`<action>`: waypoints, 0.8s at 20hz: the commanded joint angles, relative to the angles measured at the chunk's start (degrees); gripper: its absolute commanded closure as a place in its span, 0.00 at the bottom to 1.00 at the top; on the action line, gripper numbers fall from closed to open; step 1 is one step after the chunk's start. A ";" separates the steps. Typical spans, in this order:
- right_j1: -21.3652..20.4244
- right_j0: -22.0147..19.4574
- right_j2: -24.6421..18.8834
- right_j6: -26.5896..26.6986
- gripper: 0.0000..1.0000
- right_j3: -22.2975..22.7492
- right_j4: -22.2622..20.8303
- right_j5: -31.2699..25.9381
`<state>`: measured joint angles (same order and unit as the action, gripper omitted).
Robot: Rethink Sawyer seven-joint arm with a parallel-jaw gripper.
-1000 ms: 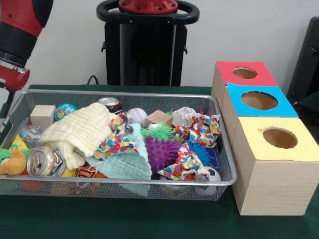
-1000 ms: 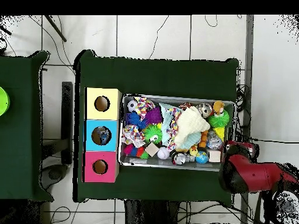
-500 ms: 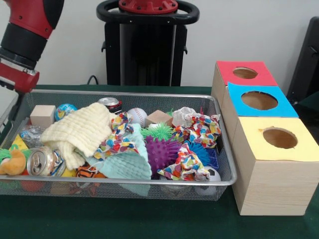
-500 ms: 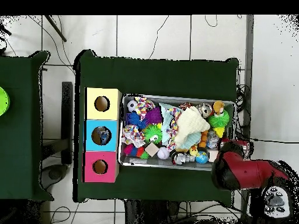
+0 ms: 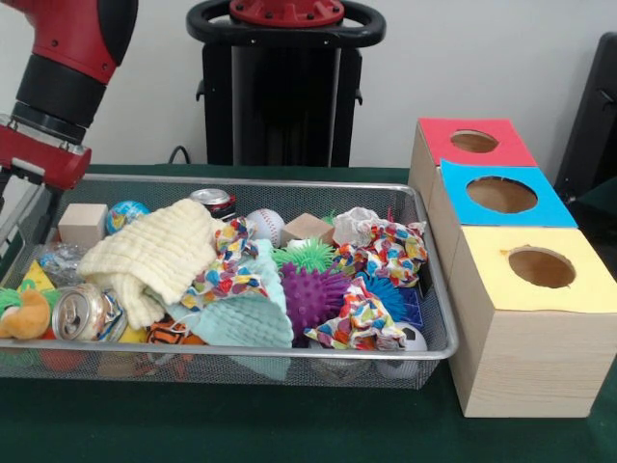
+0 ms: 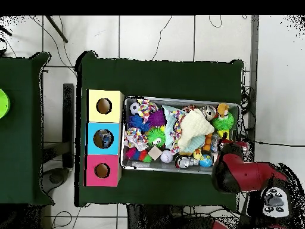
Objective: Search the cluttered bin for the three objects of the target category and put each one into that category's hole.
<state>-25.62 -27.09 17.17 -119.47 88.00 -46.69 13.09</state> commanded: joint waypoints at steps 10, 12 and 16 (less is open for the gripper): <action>6.00 2.12 -0.44 -6.65 0.00 5.34 6.07 7.62; 6.30 2.94 0.42 -6.97 0.00 6.02 7.16 8.46; 6.94 4.79 2.36 -7.19 0.00 7.34 9.77 10.05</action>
<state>-21.33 -24.36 20.67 -119.47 90.40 -41.27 17.08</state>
